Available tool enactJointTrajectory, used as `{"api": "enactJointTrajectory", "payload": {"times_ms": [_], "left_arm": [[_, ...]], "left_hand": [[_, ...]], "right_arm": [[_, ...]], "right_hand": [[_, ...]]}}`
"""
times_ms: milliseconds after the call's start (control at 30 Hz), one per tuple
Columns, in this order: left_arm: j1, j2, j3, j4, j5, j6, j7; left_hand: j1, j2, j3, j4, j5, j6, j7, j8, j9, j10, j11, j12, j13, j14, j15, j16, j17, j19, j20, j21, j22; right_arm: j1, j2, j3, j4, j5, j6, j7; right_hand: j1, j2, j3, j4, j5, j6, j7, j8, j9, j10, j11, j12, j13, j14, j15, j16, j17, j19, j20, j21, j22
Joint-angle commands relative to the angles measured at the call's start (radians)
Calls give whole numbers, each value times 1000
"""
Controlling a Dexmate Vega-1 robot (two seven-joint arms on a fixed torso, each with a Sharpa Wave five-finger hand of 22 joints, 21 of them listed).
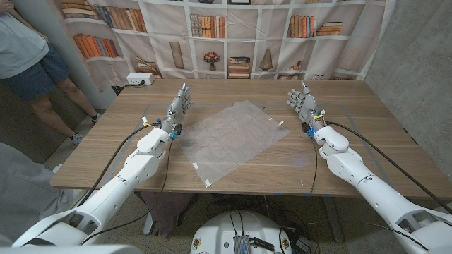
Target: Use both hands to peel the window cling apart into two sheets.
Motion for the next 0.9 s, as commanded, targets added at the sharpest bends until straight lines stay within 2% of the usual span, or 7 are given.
{"api": "enactJointTrajectory", "payload": {"times_ms": [33,167,200,267,333,633,900], "left_arm": [[10,3,-6,-5,-15,-3,-13],[18,8,-11,-8,-6,-38,-24],[21,7,-12,-8,-11,-32,-22],[31,2,-16,-10,-26,-18,-11],[37,-3,-20,-8,-37,-29,-22],[32,16,-16,-20,-29,-19,-37],[42,21,-9,-66,-12,-4,-5]], "left_hand": [[9,1,1,0,5,0,-5,4,1,-3,-7,3,4,-12,-11,4,5,5,2,3,4],[12,3,2,-1,4,1,-6,4,1,-3,-5,3,4,-14,-10,4,5,4,3,3,4],[12,3,2,-1,4,2,-5,4,1,-3,-5,3,4,-14,-9,4,5,3,4,3,4],[13,4,3,-2,3,4,-6,4,1,-1,-6,3,4,-14,-10,4,5,3,4,3,4],[15,4,3,-2,2,7,-5,5,1,-1,-6,3,4,-14,-9,4,5,2,4,3,4],[19,7,4,-4,0,11,-6,5,1,4,-4,4,4,-17,-12,4,6,1,4,3,4],[27,11,4,-7,-8,23,-4,5,1,59,-7,21,5,-17,-18,6,6,0,3,5,4]], "right_arm": [[8,10,-8,5,10,-12,12],[9,-2,-17,-14,-16,-23,-5],[8,0,-17,-12,-15,-17,-3],[3,0,-16,-25,-16,-21,-12],[-4,-6,-18,-43,-29,-22,-28],[-50,-61,-26,-175,-110,-95,-144],[-84,-109,-35,-272,-167,-184,-217]], "right_hand": [[11,1,5,-1,4,1,10,6,1,13,0,6,5,7,2,5,2,8,-2,5,2],[11,3,5,-2,4,0,8,6,1,13,0,7,5,2,-3,3,1,3,-7,4,2],[15,7,7,-5,4,1,-6,6,1,20,-13,9,5,5,-33,4,0,5,-22,5,2],[21,8,7,-10,4,2,-27,6,1,38,-21,16,6,14,-46,6,-1,9,-32,7,1],[25,8,7,-13,3,-1,-31,5,1,52,-11,21,6,14,-34,5,-1,5,-26,5,1],[53,11,8,-37,1,19,-43,16,5,184,-36,80,26,65,-13,17,3,0,-1,7,2],[73,10,11,-52,0,66,-59,33,5,205,-37,95,36,93,-17,21,4,22,10,15,3]]}}
